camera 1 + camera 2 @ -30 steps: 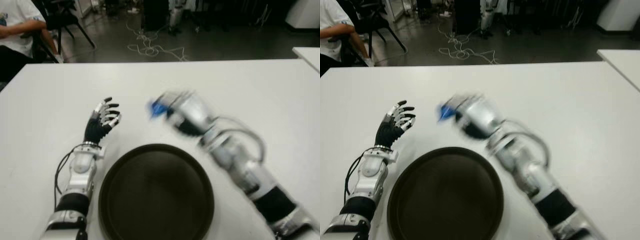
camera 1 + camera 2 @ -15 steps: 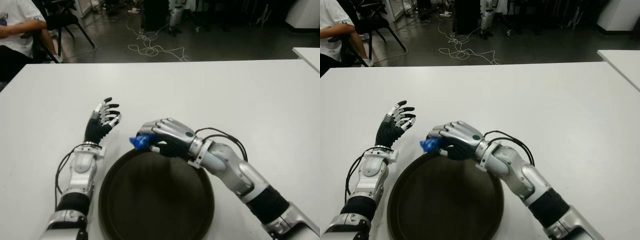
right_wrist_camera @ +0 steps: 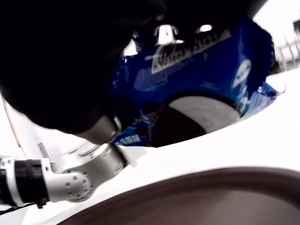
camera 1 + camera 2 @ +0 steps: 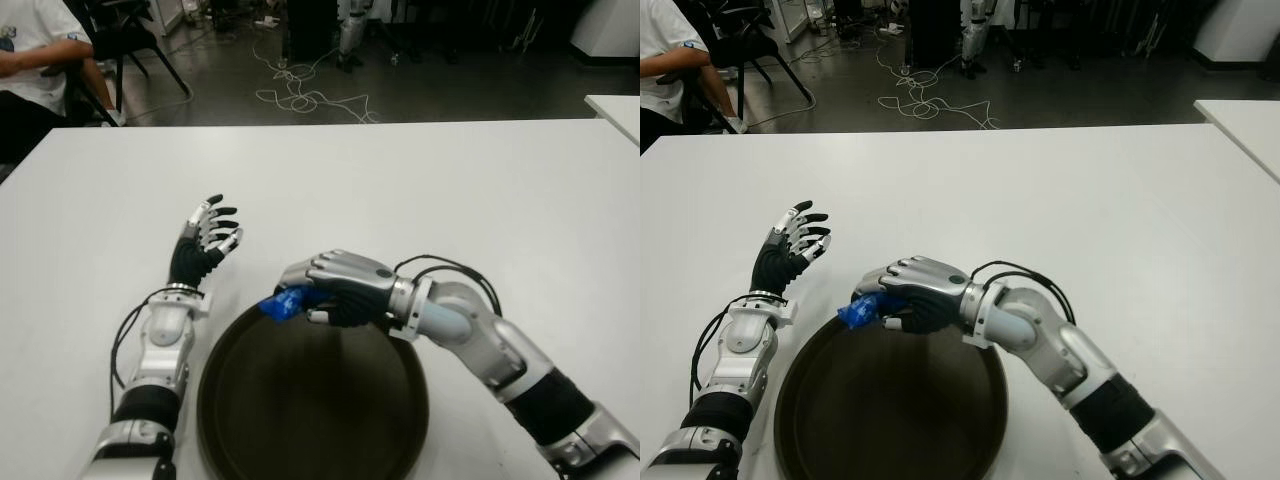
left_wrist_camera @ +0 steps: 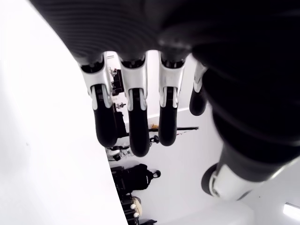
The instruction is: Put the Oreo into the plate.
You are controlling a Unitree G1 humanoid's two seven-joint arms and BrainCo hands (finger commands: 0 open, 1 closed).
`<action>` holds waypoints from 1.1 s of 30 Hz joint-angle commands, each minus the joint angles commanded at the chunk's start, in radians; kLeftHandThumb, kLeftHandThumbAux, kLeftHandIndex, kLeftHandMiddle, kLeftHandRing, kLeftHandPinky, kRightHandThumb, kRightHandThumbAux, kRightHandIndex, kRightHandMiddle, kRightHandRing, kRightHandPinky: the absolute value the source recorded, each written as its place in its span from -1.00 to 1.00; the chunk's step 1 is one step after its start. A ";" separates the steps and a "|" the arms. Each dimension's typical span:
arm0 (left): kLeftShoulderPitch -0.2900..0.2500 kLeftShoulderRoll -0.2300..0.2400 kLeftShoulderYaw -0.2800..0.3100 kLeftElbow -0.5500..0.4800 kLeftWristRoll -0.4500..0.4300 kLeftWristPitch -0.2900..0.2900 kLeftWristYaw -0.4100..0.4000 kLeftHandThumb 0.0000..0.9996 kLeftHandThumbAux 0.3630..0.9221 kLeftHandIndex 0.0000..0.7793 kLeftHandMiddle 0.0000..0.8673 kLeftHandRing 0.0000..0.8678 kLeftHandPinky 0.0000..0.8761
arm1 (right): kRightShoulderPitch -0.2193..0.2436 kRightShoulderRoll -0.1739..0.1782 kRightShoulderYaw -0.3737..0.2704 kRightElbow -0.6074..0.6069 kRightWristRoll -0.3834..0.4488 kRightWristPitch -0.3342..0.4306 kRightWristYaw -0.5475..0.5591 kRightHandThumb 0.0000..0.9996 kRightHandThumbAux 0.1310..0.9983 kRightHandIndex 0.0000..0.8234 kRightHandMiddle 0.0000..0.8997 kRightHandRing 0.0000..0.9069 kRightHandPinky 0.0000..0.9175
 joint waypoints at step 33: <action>0.002 -0.003 0.004 -0.016 -0.011 0.010 -0.018 -0.04 0.41 -0.62 -0.39 -0.33 -0.28 | 0.011 -0.011 -0.013 -0.066 0.001 -0.021 0.091 0.69 0.26 0.03 0.08 0.62 0.66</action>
